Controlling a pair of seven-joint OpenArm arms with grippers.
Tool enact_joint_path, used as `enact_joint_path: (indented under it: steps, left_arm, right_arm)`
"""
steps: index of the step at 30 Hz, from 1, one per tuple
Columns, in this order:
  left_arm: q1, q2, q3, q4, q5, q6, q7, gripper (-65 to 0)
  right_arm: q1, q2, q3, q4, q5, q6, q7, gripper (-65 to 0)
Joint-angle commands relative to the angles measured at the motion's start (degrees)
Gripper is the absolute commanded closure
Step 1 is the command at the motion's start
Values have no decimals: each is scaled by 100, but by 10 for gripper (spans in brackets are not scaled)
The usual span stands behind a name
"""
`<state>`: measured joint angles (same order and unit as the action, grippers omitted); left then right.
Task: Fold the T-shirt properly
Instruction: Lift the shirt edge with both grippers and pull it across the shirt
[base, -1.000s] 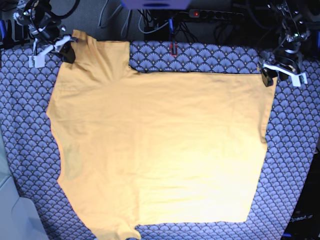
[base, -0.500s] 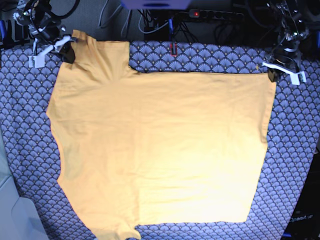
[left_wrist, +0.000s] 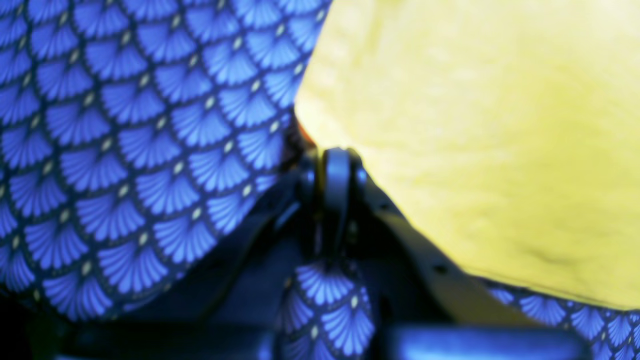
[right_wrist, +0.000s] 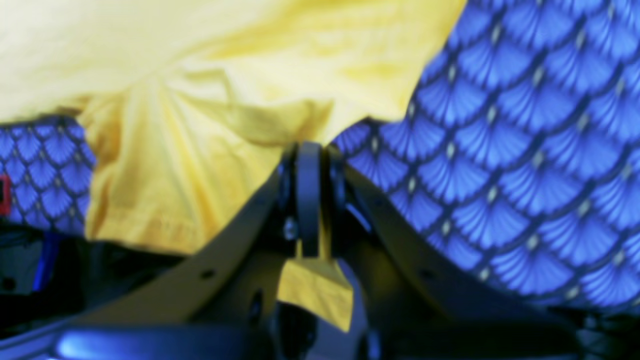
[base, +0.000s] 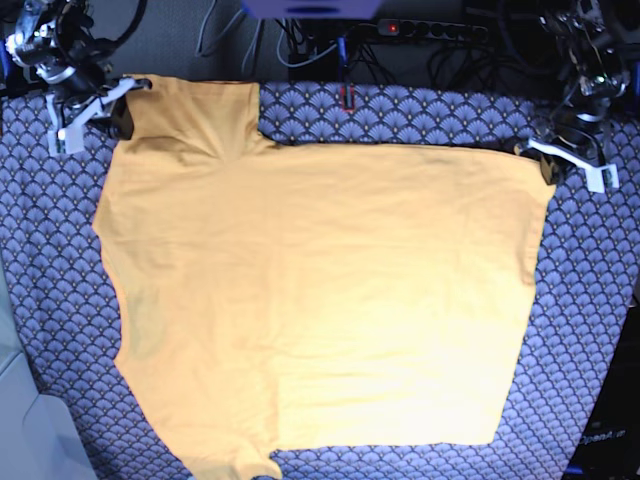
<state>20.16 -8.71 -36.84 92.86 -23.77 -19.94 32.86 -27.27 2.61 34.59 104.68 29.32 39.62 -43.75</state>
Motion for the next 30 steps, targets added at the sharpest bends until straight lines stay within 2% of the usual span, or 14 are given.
enact_joint_path:
  steps: [1,5,8,13,17,21,27,30]
  left_arm:
    - [-16,-92,-22,151,-36,-14,-108,0]
    - [-280,-136,-22,90,-19,-6,59,0]
    - [-693,-197,-241,-24,52,-6,402,0]
    - [-1493,-206,-303,-174,614,-6,982,0]
    - [-1731,-144,-303,-95,948,-41,1263,0]
    - [-1739,-109,-303,-33,957,-41,1342,0]
    - [-1687,-39,-303,-86,966,-50,1298,0]
    - [-1608,-39,-303,-77,966,-58,1290,0]
  right_arm:
    - [-3,68,27,156,79,38,89,-9]
    - [190,148,36,261,79,38,45,-9]
    - [551,271,36,252,79,38,-298,-9]
    - [1237,447,80,261,79,38,-896,-9]
    - [1544,534,80,270,79,38,-1274,-9]
    - [1483,570,88,252,79,38,-1414,-15]
    - [911,534,97,121,79,38,-1353,-21]
    - [735,323,88,112,88,38,-1397,-86]
